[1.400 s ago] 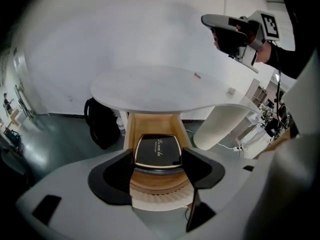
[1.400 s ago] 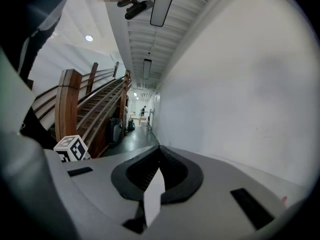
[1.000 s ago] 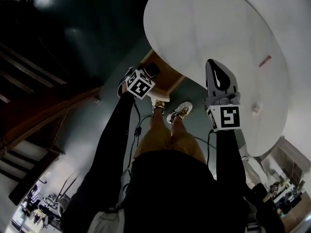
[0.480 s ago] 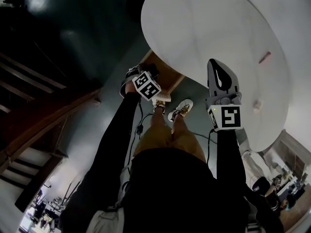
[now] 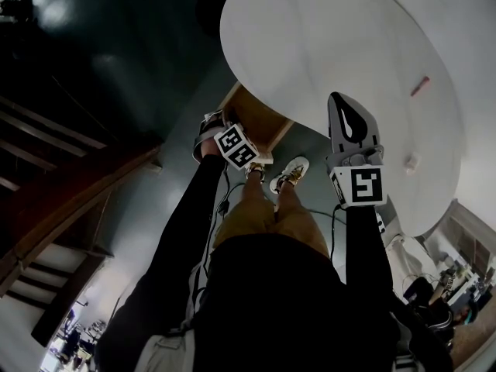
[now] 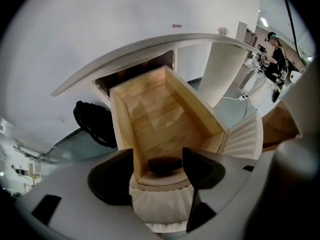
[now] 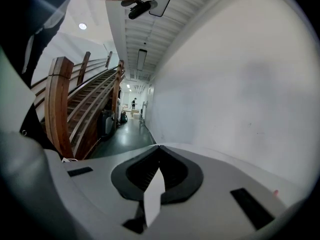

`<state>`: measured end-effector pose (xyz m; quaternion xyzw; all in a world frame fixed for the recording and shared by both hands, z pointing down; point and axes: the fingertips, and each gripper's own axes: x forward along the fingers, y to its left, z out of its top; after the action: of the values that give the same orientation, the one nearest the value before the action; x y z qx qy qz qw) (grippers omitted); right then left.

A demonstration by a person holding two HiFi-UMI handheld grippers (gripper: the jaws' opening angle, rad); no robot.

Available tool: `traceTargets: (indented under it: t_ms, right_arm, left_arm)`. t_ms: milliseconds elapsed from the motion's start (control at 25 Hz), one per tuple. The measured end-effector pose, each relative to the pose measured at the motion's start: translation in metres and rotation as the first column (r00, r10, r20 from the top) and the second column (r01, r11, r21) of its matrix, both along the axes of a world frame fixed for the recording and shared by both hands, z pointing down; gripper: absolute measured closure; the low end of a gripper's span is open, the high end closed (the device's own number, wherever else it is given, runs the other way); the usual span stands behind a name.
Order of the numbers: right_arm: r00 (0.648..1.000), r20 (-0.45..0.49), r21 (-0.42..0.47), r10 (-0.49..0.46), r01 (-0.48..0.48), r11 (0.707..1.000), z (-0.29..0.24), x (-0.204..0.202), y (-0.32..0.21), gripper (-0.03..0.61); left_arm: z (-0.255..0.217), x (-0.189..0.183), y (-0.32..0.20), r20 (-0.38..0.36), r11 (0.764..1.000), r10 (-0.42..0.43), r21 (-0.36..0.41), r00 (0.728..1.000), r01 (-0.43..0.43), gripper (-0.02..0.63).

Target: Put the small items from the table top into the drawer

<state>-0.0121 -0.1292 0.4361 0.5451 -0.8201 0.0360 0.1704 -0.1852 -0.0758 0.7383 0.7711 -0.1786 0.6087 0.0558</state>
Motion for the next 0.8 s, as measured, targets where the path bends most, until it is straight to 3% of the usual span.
traceTargets:
  t_ms: [560,800]
  right_arm:
    - [1.0,0.004,0.003,-0.001,0.001,1.0,-0.001,-0.007,0.001,0.552]
    - [1.0,0.0,0.016,0.006,-0.006,1.0,-0.006,-0.008,0.0,0.552]
  left_arm:
    - [0.0,0.001,0.002,-0.026,1.0,0.002,0.008,1.0,-0.001,0.287]
    - [-0.012,0.005,-0.005,-0.097,0.999,-0.034,0.033,0.995,0.037,0.287]
